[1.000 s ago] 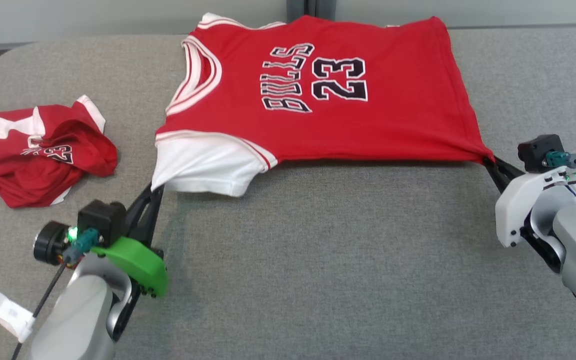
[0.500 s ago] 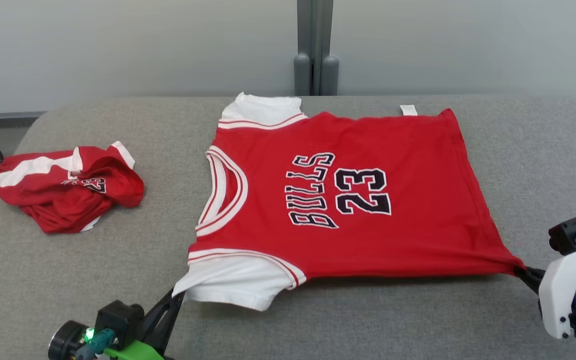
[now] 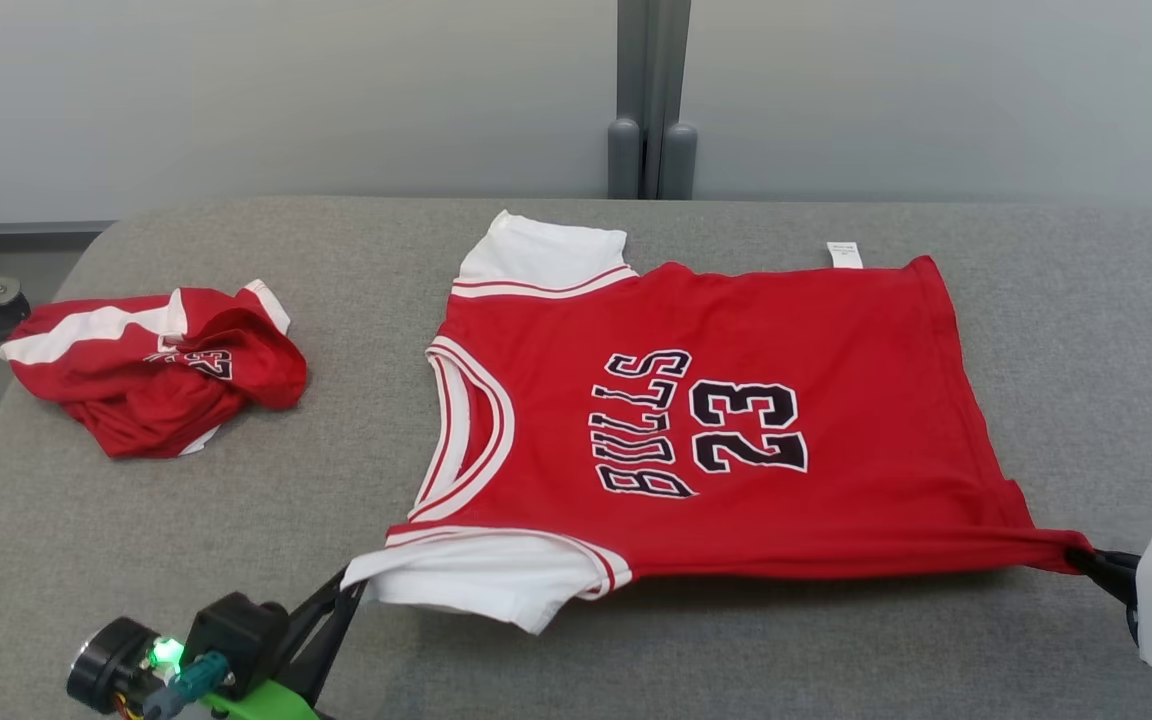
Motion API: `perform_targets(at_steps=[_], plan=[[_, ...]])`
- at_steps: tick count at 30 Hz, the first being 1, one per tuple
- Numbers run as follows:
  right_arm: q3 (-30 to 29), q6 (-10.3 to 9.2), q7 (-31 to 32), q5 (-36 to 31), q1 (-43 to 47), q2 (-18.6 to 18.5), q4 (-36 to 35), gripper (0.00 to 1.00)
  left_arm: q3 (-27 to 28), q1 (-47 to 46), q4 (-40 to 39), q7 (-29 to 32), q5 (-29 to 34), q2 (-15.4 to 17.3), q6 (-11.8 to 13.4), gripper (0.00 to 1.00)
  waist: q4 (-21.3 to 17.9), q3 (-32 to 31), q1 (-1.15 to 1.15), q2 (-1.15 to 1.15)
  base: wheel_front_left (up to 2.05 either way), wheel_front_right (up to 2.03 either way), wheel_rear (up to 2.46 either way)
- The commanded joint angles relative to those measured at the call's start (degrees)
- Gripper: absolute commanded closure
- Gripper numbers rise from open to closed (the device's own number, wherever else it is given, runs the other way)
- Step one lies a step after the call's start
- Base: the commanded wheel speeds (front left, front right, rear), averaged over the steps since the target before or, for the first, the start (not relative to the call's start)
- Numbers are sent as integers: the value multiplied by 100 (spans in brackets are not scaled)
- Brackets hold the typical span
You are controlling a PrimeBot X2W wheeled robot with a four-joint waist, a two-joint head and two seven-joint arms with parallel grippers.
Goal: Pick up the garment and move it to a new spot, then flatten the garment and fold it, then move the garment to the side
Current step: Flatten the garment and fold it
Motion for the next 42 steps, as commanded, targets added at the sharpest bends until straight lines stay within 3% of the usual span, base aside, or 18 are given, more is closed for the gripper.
perform_targets(at_steps=[1, 9, 20, 33, 34, 35, 36, 37, 38, 39, 42], plan=[[-71, -15, 94, 23, -56, 38, 9, 100, 15, -247, 50, 56, 96, 85, -23, 100, -18, 131, 1, 0, 0, 0, 0], [-303, -14, 605, -354, -573, 200, -46, 100, -279, -1062, 411, 328, 320, -35, -261, 100, -137, 547, 1, 0, 0, 0, 0], [-473, -13, 1230, -846, -1347, 532, 114, 100, -557, -2337, 1648, 82, 517, -378, -451, 100, -173, 1091, 1, 0, 0, 0, 0], [-499, -13, 1146, -1257, -1822, 753, 362, 100, -990, -3156, 2842, -370, 514, -722, -536, 100, -110, 1361, 1, 0, 0, 0, 0], [-513, -13, 1119, -1256, -1840, 760, 390, 100, -1005, -3186, 2907, -381, 495, -751, -538, 93, -105, 1370, 1, 0, 0, 0, 0], [-538, -13, 1045, -1307, -1876, 758, 424, 96, -1008, -3221, 3003, -398, 469, -791, -539, 63, -98, 1377, 1, 0, 0, 0, 0], [-561, -13, 962, -1350, -1904, 768, 454, 52, -1013, -3247, 3069, -412, 463, -815, -537, 51, -95, 1383, 1, 0, 0, 0, 0], [-588, -13, 884, -1348, -1905, 808, 510, 0, -1009, -3257, 3160, -433, 429, -866, -532, 28, -98, 1392, 1, 0, 0, 0, 0], [-598, -13, 857, -1345, -1883, 838, 568, 0, -980, -3265, 3214, -484, 407, -912, -495, 8, -99, 1397, 1, 0, 0, 0, 0], [-588, -13, 822, -1385, -1886, 864, 595, 0, -923, -3278, 3283, -553, 373, -961, -417, 0, -100, 1402, 1, 0, 0, 0, 0], [-645, -13, 677, -1408, -1900, 922, 690, 0, -786, -3281, 3417, -827, 277, -1080, -235, 0, -108, 1401, 1, 0, 0, 0, 0]])
